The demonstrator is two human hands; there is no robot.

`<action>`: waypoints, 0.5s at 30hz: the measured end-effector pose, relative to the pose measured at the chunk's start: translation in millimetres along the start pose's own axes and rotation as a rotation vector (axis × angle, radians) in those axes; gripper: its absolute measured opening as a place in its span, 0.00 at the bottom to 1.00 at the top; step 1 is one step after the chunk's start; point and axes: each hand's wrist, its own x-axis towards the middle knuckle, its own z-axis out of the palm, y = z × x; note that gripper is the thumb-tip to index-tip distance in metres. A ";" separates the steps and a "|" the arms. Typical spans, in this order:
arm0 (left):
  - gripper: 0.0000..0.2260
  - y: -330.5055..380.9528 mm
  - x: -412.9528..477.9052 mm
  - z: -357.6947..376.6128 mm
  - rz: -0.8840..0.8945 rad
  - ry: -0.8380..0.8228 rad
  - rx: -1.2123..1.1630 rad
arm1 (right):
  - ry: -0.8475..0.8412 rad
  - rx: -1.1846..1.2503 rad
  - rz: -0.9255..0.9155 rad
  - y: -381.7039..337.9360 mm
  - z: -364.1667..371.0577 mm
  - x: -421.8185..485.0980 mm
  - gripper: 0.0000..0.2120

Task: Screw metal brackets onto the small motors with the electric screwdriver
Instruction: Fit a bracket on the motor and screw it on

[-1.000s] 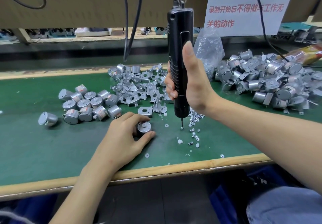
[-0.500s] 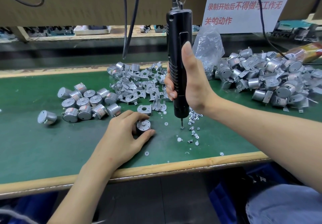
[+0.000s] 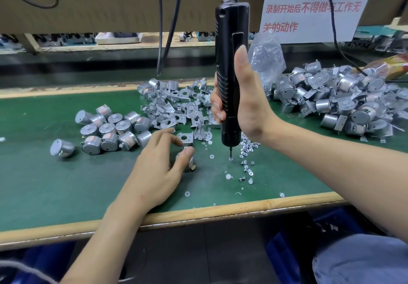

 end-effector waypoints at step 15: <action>0.27 1.9 -0.3 -4.4 -0.041 0.014 0.365 | 0.001 0.029 -0.021 3.4 11.2 7.7 0.36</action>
